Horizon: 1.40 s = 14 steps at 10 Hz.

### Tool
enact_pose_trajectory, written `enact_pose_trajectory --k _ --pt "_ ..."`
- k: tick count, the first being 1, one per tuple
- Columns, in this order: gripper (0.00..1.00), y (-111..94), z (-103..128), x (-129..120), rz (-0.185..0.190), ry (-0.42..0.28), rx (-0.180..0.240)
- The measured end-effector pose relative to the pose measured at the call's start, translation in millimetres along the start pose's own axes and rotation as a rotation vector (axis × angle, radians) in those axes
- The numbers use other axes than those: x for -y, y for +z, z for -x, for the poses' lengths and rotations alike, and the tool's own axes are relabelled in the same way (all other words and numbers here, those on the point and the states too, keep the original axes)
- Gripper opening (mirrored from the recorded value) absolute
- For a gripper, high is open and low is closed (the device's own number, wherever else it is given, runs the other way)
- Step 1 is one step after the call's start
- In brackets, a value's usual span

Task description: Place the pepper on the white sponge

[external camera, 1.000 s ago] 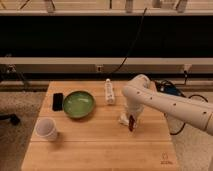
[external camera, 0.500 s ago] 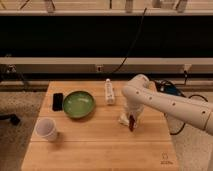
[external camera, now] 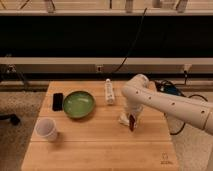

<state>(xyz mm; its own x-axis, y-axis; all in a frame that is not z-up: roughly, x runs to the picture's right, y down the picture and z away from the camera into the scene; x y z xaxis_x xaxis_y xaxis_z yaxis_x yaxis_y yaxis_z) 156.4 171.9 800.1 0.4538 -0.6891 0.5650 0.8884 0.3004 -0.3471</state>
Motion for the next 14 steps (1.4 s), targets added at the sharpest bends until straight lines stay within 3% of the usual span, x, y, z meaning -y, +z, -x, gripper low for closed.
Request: enact_pose_trajectory --k 14 --pt "0.02 1.7 1.6 2.6 0.016 -0.086 -0.014"
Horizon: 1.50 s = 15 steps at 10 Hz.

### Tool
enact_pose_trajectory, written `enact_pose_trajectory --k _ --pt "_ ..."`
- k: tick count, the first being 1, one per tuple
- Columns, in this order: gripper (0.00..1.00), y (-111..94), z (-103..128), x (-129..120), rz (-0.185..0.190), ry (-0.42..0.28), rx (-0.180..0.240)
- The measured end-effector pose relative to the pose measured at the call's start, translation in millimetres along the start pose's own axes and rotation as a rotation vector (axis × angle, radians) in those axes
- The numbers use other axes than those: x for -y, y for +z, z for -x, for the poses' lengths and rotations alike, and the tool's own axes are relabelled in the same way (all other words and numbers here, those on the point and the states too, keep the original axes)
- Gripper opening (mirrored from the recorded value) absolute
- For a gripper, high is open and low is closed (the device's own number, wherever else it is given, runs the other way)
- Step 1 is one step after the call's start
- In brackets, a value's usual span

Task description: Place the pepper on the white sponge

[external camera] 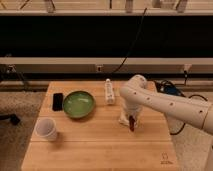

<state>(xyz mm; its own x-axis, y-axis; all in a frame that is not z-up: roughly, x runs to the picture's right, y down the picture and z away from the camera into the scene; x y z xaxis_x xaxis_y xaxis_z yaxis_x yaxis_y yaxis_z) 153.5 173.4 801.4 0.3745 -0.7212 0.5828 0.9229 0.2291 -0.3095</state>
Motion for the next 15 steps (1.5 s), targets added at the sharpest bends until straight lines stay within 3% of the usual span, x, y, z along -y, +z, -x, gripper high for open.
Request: enact_pose_trajectory --k 10,12,15 --pt "0.02 2.9 4.3 3.9 0.013 -0.072 -0.007" --pt "0.07 3.8 6.7 6.9 0.012 -0.098 -0.010" --pt "0.08 4.8 8.2 7.1 0.018 -0.109 -0.010"
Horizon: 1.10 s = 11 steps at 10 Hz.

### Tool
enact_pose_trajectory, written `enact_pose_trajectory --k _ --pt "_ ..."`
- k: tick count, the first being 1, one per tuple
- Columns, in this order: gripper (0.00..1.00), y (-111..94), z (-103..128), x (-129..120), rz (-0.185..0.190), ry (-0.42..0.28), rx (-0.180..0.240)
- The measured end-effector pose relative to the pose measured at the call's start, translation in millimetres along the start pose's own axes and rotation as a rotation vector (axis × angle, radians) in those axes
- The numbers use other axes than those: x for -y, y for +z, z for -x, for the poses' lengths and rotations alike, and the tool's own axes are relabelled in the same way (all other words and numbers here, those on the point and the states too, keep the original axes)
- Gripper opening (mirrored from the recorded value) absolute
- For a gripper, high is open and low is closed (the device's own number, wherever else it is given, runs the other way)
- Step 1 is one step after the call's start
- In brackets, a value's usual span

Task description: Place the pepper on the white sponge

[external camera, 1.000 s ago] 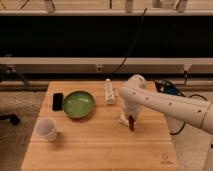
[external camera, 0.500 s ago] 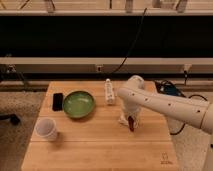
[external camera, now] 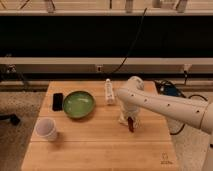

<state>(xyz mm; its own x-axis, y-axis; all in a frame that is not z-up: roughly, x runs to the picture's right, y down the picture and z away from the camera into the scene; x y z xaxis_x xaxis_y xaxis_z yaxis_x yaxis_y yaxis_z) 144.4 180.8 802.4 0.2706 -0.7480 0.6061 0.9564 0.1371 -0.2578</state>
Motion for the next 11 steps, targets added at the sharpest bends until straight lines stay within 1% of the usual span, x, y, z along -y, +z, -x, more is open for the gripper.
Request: enact_pose_trajectory --k 1,2,3,5,8,9,10,11 --pt "0.09 1 3 3 0.001 -0.015 0.001" --pt "0.14 1 4 3 0.001 -0.020 0.001" --pt "0.21 2 5 4 0.001 -0.027 0.001" --pt "0.21 2 7 4 0.002 -0.036 0.000" --pt "0.06 2 13 12 0.006 -0.062 -0.006" --pt "0.04 2 13 11 0.007 -0.064 -0.007" --pt "0.05 1 14 11 0.010 -0.069 -0.011" --pt "0.03 2 14 10 0.015 -0.084 -0.014"
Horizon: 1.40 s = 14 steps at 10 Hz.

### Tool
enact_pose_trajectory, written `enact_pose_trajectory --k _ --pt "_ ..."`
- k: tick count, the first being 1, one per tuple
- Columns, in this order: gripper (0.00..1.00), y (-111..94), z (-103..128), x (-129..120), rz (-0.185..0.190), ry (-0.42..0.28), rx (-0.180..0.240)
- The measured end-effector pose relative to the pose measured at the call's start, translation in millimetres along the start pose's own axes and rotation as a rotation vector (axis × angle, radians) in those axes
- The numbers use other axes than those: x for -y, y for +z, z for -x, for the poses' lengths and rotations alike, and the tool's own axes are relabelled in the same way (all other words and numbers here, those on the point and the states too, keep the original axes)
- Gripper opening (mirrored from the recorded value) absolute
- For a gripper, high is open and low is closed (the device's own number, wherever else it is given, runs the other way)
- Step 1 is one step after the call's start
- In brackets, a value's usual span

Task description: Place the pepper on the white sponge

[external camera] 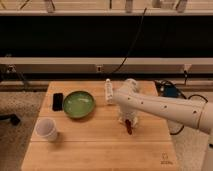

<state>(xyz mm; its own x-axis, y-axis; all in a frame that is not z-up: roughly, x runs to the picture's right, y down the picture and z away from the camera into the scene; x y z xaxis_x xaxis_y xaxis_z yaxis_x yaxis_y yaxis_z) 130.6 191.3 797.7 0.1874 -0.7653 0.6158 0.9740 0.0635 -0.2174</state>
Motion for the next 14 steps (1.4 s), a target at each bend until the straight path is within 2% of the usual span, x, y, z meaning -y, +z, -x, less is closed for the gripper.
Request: enact_pose_trajectory --k 3,7,9,13,14 --pt "0.03 -8 0 -1 0.001 -0.001 -0.006" --pt "0.03 -6 2 3 0.009 -0.033 -0.010" --pt "0.04 -15 0 1 0.008 -0.034 -0.014" --pt "0.20 -10 2 4 0.006 -0.045 -0.006" --pt "0.20 -11 0 4 0.001 -0.041 -0.006"
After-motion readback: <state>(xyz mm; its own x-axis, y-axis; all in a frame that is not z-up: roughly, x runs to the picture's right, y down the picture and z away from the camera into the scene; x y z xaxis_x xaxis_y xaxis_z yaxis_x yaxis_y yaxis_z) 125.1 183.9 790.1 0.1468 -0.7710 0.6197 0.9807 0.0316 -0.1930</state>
